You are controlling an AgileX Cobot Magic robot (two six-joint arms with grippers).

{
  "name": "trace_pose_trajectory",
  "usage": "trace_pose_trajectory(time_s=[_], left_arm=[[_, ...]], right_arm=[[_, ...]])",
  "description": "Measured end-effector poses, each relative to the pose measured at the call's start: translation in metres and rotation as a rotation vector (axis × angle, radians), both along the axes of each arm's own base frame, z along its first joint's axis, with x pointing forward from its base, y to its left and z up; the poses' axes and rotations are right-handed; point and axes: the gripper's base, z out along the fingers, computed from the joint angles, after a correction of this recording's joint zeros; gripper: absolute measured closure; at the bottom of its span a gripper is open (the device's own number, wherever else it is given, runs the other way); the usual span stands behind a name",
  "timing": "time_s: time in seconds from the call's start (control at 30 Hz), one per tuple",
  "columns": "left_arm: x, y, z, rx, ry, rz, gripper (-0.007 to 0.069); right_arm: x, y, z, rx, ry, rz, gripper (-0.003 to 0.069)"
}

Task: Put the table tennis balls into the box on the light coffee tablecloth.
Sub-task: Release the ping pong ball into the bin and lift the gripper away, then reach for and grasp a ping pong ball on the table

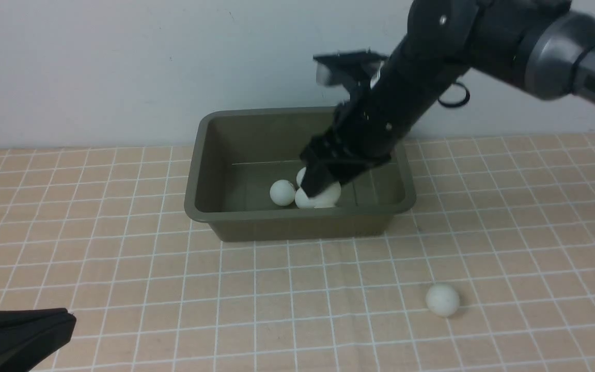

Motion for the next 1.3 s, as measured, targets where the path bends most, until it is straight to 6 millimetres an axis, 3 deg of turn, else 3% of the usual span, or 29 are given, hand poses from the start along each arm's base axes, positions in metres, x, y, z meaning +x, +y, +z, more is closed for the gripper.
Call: trace_pose_trajectory(time_s=[0.1, 0.23, 0.4, 0.53, 0.67, 0.83, 0.97, 1.1, 1.13, 1.2, 1.3], left_arm=[[0.000, 0.000, 0.000, 0.000, 0.000, 0.000, 0.0693], [0.000, 0.000, 0.000, 0.000, 0.000, 0.000, 0.0693], [0.000, 0.000, 0.000, 0.000, 0.000, 0.000, 0.0693], [0.000, 0.000, 0.000, -0.001, -0.002, 0.001, 0.0693], [0.000, 0.000, 0.000, -0.001, -0.003, 0.001, 0.0693], [0.000, 0.000, 0.000, -0.001, -0.003, 0.001, 0.0693], [0.000, 0.000, 0.000, -0.002, -0.004, 0.002, 0.0693], [0.000, 0.000, 0.000, -0.002, -0.005, 0.002, 0.0693], [0.000, 0.000, 0.000, -0.002, -0.005, 0.002, 0.0693], [0.000, 0.000, 0.000, -0.002, -0.006, 0.002, 0.0693], [0.001, 0.000, 0.001, -0.004, -0.009, 0.004, 0.0693]], right_arm=[[0.010, -0.003, 0.016, -0.027, -0.133, -0.023, 0.0307], [0.024, -0.007, 0.012, -0.085, -0.237, -0.080, 0.0307], [0.038, -0.005, -0.023, -0.163, -0.206, -0.082, 0.0307], [0.048, -0.001, -0.063, -0.219, -0.142, -0.070, 0.0306], [0.051, -0.001, -0.076, -0.244, -0.125, -0.064, 0.0269], [0.051, -0.001, -0.075, -0.260, -0.116, -0.058, 0.0209], [0.048, -0.003, -0.053, -0.272, -0.096, -0.048, 0.0200], [0.036, -0.012, -0.007, -0.261, -0.172, -0.057, 0.0200], [0.035, -0.013, -0.003, -0.262, -0.178, -0.057, 0.0200], [0.019, -0.026, 0.041, -0.256, -0.278, -0.083, 0.0200], [-0.006, -0.043, 0.084, -0.234, -0.358, -0.122, 0.0200]])
